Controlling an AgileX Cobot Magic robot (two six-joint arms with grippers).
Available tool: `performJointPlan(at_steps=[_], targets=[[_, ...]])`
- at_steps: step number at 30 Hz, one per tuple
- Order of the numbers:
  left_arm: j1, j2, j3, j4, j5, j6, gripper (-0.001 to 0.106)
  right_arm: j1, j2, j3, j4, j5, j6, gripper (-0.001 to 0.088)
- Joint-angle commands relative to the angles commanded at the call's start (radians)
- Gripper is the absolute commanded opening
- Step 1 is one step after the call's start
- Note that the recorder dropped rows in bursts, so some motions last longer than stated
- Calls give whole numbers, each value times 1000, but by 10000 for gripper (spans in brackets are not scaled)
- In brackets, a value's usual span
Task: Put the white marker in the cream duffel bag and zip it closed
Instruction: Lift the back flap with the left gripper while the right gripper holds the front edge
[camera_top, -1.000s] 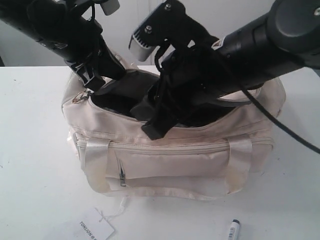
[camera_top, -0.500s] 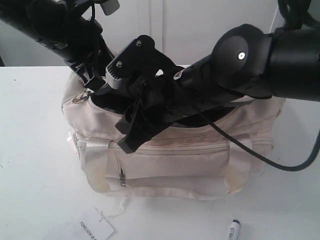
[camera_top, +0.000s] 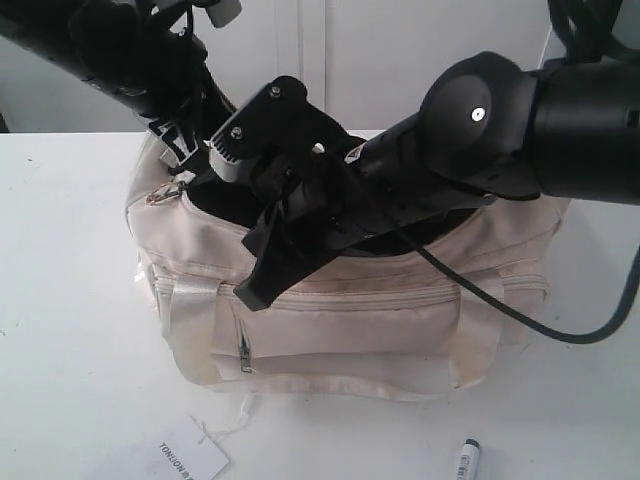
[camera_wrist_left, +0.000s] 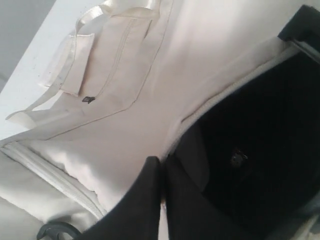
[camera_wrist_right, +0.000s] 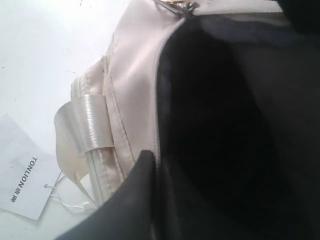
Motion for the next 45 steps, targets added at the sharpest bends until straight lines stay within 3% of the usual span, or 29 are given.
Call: performJointPlan(at_steps=[12, 17, 22, 37, 45], targets=[[0, 38, 0, 18, -365, 0, 0, 0, -73, 0, 0, 53, -19, 0], [0, 42, 0, 37, -443, 4, 0, 0, -73, 0, -2, 90, -50, 0], [0, 86, 0, 51, -533, 4, 0, 0, -76, 0, -4, 149, -98, 0], [0, 257, 0, 49, -972, 1, 0, 0, -76, 0, -6, 197, -102, 0], [0, 294, 0, 49, -994, 1, 0, 0, -76, 0, -8, 200, -102, 0]])
